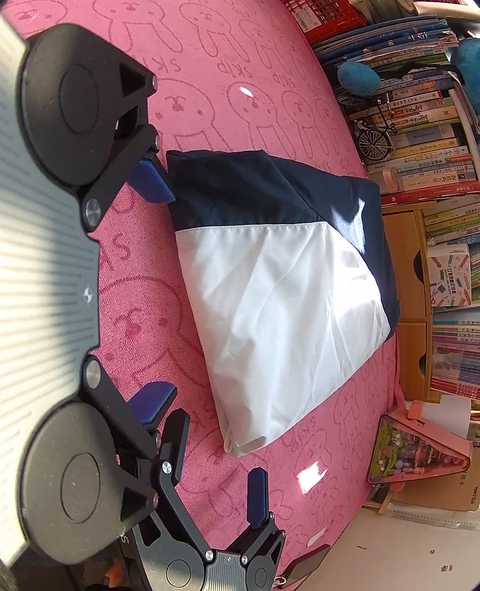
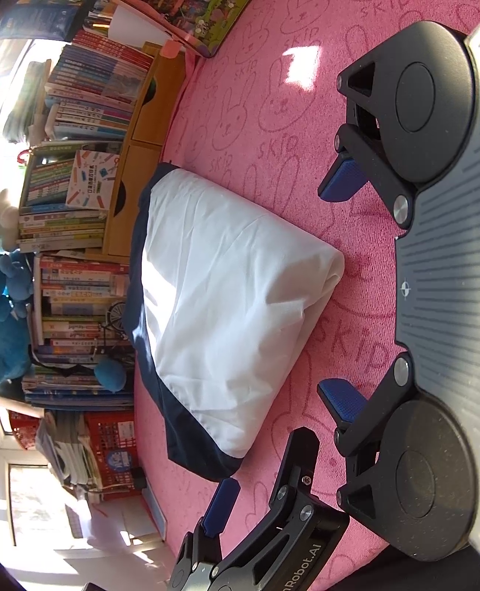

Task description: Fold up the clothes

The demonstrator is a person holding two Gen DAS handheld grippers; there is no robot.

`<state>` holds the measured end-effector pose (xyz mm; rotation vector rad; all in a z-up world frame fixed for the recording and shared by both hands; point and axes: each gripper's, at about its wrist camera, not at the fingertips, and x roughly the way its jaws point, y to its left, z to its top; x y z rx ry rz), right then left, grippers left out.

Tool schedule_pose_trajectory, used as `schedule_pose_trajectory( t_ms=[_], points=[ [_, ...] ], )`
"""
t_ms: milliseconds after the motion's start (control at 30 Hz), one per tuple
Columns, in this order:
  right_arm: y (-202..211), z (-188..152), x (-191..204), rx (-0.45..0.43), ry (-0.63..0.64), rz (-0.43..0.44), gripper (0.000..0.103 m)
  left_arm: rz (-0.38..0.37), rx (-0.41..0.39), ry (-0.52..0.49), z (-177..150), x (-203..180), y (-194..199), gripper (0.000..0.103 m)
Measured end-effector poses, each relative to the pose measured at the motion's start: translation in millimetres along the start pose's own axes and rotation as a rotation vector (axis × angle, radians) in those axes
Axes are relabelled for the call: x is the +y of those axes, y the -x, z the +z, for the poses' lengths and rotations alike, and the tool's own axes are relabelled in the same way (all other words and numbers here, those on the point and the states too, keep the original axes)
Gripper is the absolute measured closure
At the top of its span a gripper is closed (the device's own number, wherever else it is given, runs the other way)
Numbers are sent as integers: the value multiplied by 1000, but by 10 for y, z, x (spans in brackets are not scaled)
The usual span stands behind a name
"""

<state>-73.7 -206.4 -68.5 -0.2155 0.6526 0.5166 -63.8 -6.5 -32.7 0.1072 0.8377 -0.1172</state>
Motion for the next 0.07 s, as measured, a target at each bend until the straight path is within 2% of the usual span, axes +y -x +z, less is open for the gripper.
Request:
schedule_pose_trajectory(
  t_ms=[67],
  points=[
    [-5,-7,4,2,3,0,0,11,1,-7,1,-13,3,0]
  ],
)
